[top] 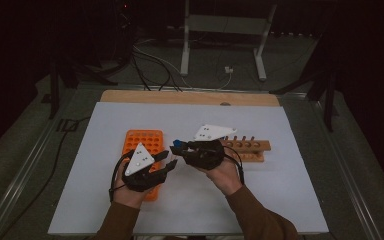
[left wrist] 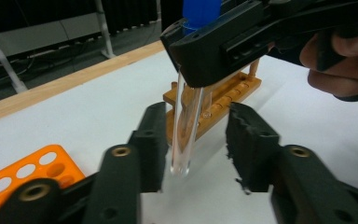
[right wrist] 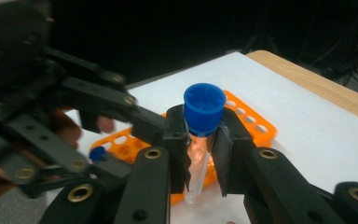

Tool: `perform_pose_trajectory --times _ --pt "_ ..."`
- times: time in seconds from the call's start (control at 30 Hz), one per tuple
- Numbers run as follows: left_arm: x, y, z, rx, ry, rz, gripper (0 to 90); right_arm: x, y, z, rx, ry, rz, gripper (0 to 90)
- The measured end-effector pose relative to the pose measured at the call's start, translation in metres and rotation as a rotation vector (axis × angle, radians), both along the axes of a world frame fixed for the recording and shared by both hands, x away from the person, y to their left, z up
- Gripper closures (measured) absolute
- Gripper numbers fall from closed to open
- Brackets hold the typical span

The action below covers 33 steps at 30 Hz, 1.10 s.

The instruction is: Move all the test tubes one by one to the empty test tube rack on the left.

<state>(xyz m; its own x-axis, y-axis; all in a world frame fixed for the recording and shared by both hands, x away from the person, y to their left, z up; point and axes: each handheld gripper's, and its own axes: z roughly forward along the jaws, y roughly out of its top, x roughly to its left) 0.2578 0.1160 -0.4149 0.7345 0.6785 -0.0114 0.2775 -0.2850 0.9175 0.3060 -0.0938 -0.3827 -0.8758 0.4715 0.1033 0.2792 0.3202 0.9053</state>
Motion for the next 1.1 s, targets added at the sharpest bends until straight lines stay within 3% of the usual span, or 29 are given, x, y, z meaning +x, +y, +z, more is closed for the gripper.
perform_pose_trajectory --times 0.2,0.57,0.83,1.1 --pt "0.004 0.003 -0.001 -0.013 0.004 0.004 75.8 -0.004 0.006 0.000 0.003 0.006 0.022 76.6" --pt "0.005 0.001 -0.003 -0.007 0.001 -0.007 78.2 -0.002 0.003 -0.002 0.007 0.014 0.023 75.0" --pt "0.010 0.012 -0.005 -0.019 0.015 0.036 78.2 0.005 -0.010 -0.006 0.030 0.035 0.005 47.8" --pt "0.012 0.026 -0.010 -0.039 0.033 0.078 78.2 0.009 -0.031 -0.019 0.020 0.027 -0.065 21.5"
